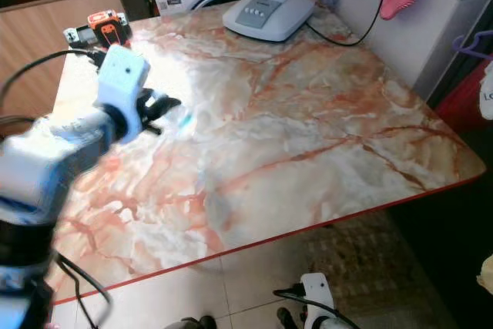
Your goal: Restocking fridge
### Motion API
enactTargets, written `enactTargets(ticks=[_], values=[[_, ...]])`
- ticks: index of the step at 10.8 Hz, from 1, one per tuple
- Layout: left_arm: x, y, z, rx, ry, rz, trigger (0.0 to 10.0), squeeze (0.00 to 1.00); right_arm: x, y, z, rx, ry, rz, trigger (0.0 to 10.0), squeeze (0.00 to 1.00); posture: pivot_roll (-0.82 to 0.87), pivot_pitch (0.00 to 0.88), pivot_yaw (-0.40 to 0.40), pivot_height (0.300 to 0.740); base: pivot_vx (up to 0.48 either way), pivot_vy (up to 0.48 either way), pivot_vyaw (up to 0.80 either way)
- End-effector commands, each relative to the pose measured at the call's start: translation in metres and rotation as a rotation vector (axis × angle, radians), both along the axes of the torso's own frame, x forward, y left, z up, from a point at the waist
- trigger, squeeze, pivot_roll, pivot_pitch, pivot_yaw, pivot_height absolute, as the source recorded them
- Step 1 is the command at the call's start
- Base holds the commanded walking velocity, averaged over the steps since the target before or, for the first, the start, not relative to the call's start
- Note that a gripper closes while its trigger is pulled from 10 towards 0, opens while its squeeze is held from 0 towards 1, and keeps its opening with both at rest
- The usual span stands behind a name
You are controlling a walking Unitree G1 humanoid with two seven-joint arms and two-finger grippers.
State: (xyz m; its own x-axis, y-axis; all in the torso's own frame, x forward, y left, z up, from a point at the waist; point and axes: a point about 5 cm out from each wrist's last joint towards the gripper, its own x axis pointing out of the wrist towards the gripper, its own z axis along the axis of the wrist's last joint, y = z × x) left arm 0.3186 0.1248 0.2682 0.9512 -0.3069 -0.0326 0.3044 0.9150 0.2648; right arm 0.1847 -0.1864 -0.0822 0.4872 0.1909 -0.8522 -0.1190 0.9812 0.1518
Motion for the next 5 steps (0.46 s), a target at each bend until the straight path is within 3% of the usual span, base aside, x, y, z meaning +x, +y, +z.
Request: enactTargets(ticks=[1,3,5], values=[[0.001,0.001,0.006,0.006,-0.139,0.074,10.0,0.0,-0.005,0.002,-0.003,-0.002,0.008,-0.009,10.0,0.0,0.07,0.088,0.071,0.74,0.0,0.0,0.0],[-0.002,-0.006,-0.003,-0.004,-0.288,0.192,10.0,0.0,-0.006,0.002,-0.003,-0.013,0.003,-0.018,10.0,0.0,0.05,0.073,0.069,0.74,0.0,0.0,0.0],[-0.008,-0.005,-0.019,0.044,-0.401,0.259,10.0,0.0,-0.006,0.0,-0.003,-0.034,-0.014,-0.036,10.0,0.0,0.04,0.055,0.063,0.74,0.0,0.0,0.0]])
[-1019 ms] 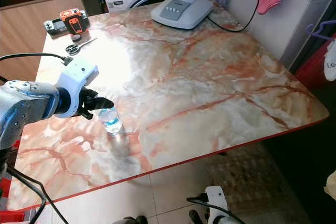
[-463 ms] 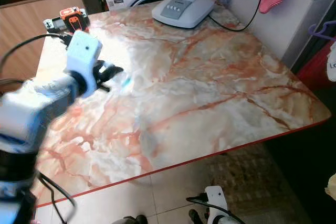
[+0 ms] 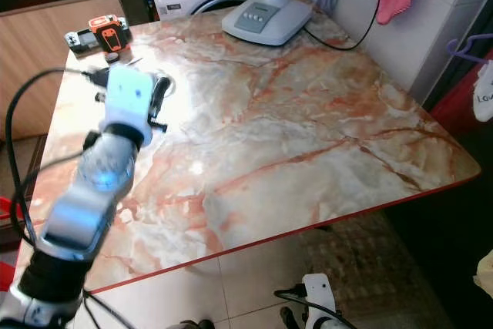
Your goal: Restocking fridge
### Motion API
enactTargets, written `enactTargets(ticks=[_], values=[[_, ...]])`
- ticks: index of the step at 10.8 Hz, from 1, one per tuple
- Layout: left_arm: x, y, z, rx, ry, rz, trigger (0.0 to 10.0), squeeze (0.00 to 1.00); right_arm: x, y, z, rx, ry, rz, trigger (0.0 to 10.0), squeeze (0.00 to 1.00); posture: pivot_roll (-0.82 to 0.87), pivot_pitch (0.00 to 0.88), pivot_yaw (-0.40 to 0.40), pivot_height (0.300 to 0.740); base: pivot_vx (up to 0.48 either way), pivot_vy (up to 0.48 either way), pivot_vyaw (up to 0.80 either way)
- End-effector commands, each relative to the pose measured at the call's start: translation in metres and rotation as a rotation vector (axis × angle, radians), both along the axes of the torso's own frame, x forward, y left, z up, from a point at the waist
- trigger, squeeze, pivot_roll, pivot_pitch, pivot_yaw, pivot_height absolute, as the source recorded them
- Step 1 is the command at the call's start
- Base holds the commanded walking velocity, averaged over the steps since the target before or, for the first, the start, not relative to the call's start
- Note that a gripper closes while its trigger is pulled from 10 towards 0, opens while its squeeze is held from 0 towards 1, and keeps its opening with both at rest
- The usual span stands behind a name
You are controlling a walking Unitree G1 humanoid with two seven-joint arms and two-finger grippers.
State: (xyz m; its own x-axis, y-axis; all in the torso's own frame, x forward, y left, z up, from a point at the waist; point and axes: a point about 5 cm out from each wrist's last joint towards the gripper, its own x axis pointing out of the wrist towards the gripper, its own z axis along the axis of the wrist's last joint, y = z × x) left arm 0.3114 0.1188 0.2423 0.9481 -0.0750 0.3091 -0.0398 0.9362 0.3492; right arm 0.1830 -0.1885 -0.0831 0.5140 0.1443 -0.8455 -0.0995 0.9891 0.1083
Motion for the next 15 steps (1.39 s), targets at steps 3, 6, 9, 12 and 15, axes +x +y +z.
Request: enactTargets(ticks=[3,6,9,12,15], values=[[-0.008,0.007,-0.011,0.21,-0.18,0.08,10.0,0.0,-0.006,0.0,-0.003,-0.014,-0.011,-0.039,10.0,0.0,0.02,0.024,0.06,0.74,0.0,0.0,0.0],[-0.009,0.008,-0.03,0.189,-0.164,0.1,10.0,0.0,-0.007,-0.001,-0.003,-0.015,-0.017,-0.047,10.0,0.0,0.02,0.011,0.057,0.74,0.0,0.0,0.0],[-0.002,0.011,-0.022,0.157,-0.204,0.136,10.0,0.0,-0.003,0.001,-0.001,0.001,-0.042,-0.071,10.0,0.0,0.03,0.069,0.061,0.74,0.0,0.0,0.0],[-0.002,0.008,-0.021,0.139,-0.199,0.136,10.0,0.0,-0.003,0.002,-0.001,0.006,-0.036,-0.072,10.0,0.0,0.03,0.097,0.068,0.74,0.0,0.209,0.0],[-0.001,0.009,-0.018,0.139,-0.199,0.146,10.0,0.0,-0.002,0.003,-0.001,0.011,-0.039,-0.077,10.0,0.0,0.03,0.111,0.071,0.74,0.0,0.316,0.0]])
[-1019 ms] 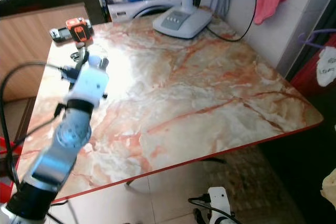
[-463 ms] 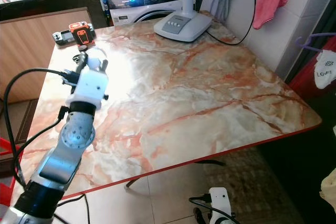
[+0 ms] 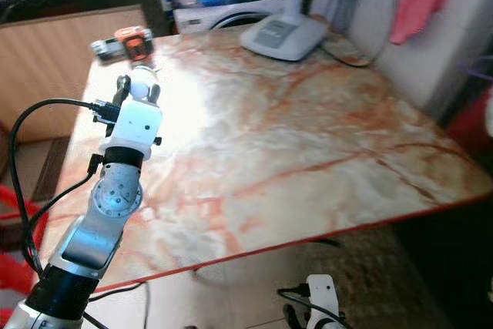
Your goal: Restocking fridge
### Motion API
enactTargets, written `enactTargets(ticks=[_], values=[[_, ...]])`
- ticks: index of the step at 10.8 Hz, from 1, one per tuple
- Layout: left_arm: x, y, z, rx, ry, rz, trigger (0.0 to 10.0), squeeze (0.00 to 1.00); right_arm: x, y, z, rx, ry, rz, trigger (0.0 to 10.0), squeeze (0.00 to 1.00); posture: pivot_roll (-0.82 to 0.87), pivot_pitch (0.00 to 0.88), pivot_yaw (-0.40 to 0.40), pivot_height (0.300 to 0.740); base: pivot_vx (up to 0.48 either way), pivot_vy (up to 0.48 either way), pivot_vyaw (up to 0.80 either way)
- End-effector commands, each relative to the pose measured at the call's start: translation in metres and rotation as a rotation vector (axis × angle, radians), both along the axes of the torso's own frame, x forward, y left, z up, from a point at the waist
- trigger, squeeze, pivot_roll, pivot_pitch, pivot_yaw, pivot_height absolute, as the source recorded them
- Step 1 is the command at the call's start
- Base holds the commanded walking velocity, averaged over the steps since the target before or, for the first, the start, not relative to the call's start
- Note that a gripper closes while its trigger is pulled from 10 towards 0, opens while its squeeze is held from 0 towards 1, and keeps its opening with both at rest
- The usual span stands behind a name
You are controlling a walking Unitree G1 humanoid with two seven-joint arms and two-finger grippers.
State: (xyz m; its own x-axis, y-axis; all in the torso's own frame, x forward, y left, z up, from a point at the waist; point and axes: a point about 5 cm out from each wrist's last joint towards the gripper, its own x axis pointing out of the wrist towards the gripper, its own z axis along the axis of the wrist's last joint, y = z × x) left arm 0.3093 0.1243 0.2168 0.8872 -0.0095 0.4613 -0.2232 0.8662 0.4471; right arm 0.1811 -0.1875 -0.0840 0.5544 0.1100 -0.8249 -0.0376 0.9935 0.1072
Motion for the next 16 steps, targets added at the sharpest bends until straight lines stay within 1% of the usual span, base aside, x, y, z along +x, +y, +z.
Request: enactTargets(ticks=[1,12,14,16], values=[[0.0016,0.0033,0.0078,0.007,-0.026,0.02,10.0,0.0,0.0,0.0019,-0.0002,0.009,-0.001,-0.01,10.0,0.0,0.03,0.114,0.07,0.74,0.0,0.315,0.0],[0.0038,0.0045,0.0057,-0.007,-0.001,0.02,10.0,0.0,0.0016,0.0009,0.0003,-0.009,-0.001,-0.026,10.0,0.0,0.03,0.112,0.067,0.74,0.0,0.31,0.0],[0.004,0.0039,0.0037,-0.008,0.01,0.012,10.0,0.0,0.0015,0.0004,0.0002,-0.015,0.003,-0.018,10.0,0.0,0.03,0.112,0.065,0.74,0.0,0.0,-0.71],[0.0032,0.002,0.0028,-0.007,0.01,-0.004,10.0,0.0,0.0014,0.0,0.0002,-0.022,0.007,-0.012,10.0,0.0,0.03,0.112,0.063,0.74,0.0,0.0,0.0]])
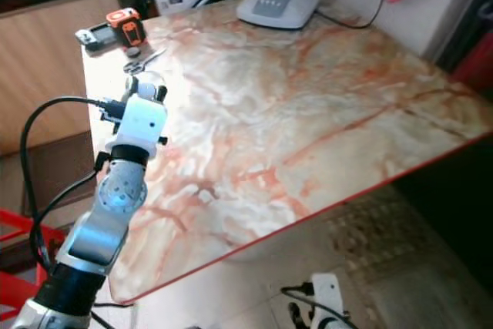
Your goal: Restocking fridge
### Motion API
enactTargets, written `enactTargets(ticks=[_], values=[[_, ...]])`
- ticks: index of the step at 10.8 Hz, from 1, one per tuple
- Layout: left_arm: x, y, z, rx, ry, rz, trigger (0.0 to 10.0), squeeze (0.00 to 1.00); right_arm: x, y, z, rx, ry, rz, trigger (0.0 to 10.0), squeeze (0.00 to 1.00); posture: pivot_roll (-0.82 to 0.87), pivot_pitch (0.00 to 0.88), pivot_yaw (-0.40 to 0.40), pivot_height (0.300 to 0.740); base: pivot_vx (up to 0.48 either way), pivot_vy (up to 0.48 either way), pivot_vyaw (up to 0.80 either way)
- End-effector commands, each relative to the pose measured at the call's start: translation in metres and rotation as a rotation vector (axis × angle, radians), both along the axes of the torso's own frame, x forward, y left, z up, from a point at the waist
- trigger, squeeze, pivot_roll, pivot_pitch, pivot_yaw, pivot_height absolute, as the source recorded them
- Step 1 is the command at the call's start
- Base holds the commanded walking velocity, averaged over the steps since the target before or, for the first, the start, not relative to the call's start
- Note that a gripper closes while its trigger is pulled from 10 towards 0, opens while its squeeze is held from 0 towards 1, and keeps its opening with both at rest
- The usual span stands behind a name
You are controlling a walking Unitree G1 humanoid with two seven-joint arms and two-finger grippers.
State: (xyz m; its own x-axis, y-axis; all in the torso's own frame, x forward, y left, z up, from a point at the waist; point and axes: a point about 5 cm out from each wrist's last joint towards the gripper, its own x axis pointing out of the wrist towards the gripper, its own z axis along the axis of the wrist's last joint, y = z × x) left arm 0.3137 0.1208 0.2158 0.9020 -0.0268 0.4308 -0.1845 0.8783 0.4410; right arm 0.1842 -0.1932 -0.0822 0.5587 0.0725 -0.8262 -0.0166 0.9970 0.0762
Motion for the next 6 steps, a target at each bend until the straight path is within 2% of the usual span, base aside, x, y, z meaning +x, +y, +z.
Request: enactTargets(ticks=[1,2,6], values=[[-0.0015,0.0043,0.0036,0.004,-0.023,0.011,10.0,0.0,-0.0019,0.0056,-0.0018,0.008,0.011,0.01,10.0,0.0,0.03,0.111,0.063,0.74,0.0,0.0,0.0],[-0.002,0.0025,0.0037,-0.005,-0.025,-0.005,10.0,0.0,-0.0023,0.0057,-0.002,0.006,0.014,0.01,10.0,0.0,0.03,0.108,0.063,0.74,0.0,0.0,0.0],[-0.0029,-0.0003,0.0034,-0.009,-0.026,-0.03,10.0,0.0,-0.0036,0.0051,-0.0026,0.002,0.019,0.011,10.0,0.0,0.02,0.097,0.063,0.74,0.0,0.0,-0.8]])
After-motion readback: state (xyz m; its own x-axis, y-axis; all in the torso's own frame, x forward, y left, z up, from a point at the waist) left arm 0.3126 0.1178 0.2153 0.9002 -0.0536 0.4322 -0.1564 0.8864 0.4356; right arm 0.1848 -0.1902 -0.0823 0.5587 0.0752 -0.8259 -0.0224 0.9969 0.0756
